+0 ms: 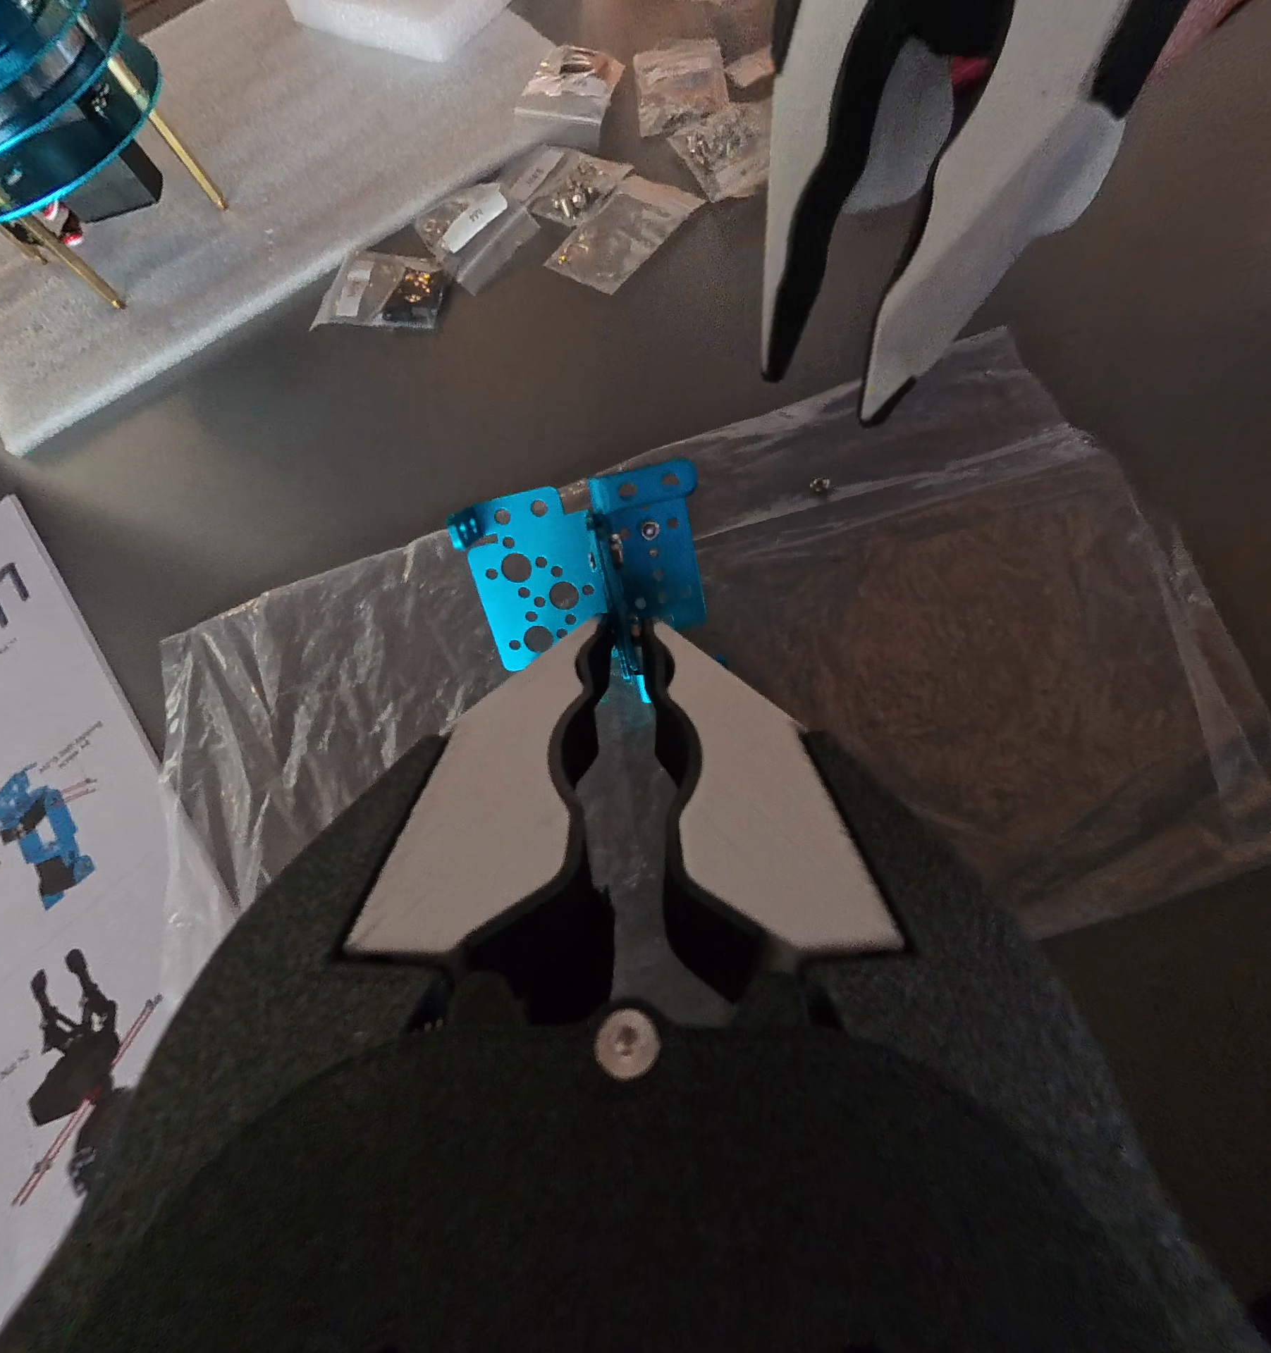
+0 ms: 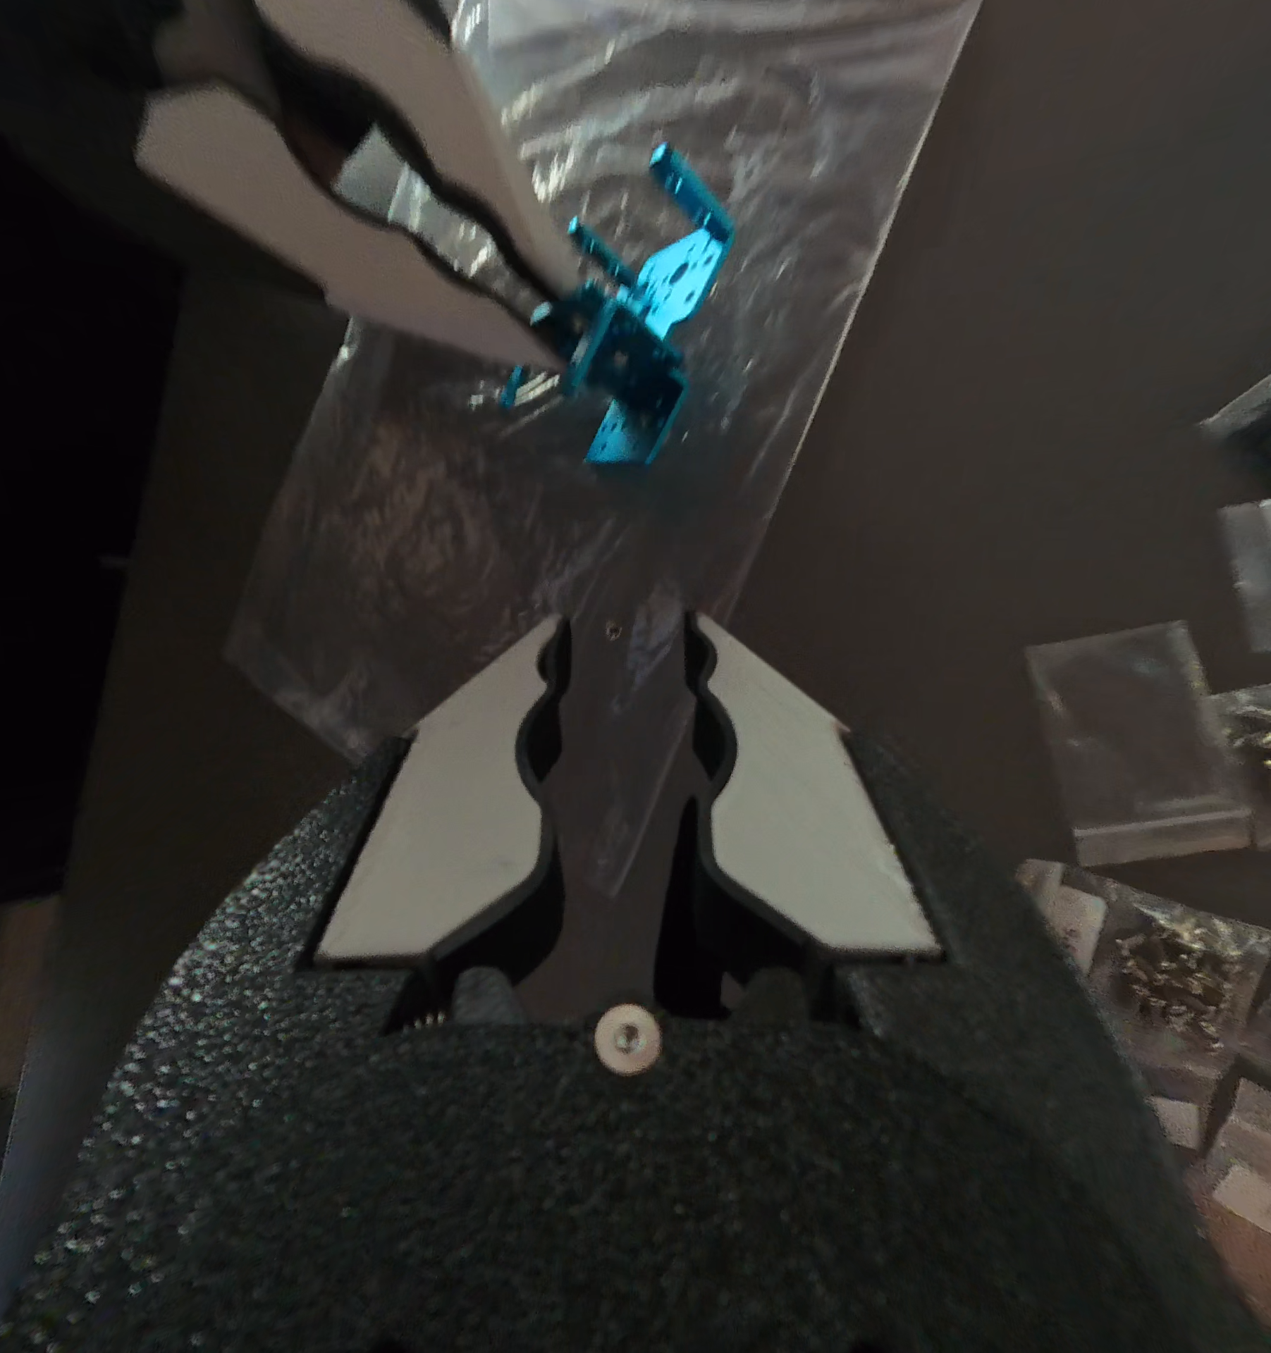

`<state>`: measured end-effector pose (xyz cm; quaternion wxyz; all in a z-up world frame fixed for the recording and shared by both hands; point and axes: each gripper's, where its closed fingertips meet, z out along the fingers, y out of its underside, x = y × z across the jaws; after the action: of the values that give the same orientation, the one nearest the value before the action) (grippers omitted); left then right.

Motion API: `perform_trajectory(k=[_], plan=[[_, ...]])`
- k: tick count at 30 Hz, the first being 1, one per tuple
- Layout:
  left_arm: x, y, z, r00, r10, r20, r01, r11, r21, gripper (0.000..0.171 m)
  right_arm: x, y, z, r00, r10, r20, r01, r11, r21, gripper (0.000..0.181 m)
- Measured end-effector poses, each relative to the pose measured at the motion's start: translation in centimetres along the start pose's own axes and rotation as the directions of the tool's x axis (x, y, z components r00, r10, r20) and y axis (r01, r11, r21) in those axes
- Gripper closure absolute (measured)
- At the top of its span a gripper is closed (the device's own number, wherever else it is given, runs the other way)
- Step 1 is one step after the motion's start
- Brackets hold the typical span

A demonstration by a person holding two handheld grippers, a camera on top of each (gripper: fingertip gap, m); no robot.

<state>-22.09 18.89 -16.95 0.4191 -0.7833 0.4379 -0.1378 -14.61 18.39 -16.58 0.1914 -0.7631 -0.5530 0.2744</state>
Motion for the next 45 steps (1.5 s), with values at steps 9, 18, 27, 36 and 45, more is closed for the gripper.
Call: perform_trajectory(k=[9, 18, 27, 36, 45], plan=[[-0.1, -0.2, -0.6, 0.999, 0.053, -0.011, -0.054, 0.998, -0.043, 0.165, -1.1, 1.5, 2.2, 0.985, -0.170, -0.018, 0.163, 0.969, -0.185, 0.169], [-0.6, 0.3, -0.8, 0.997, 0.001, -0.083, -0.009, 0.995, -0.096, 0.164, -0.4, 1.6, 2.6, 0.980, -0.193, -0.058, 0.173, 0.955, -0.240, 0.171], [0.3, 0.4, -1.9, 0.954, -0.168, -0.248, 0.165, 0.986, -0.033, 0.128, -0.2, 1.4, 2.5, 0.971, -0.221, -0.091, 0.192, 0.948, -0.253, 0.179], [0.7, 1.6, -3.5, 0.943, -0.025, -0.332, 0.032, 0.999, 0.015, 0.123, -2.0, -0.6, 1.5, 0.978, -0.191, -0.082, 0.183, 0.978, -0.100, 0.179], [1.7, 2.1, -1.4, 0.919, -0.030, -0.392, 0.022, 0.999, -0.024, 0.123, -3.5, -5.3, 4.3, 0.953, -0.257, -0.162, 0.280, 0.950, 0.140, 0.179]])
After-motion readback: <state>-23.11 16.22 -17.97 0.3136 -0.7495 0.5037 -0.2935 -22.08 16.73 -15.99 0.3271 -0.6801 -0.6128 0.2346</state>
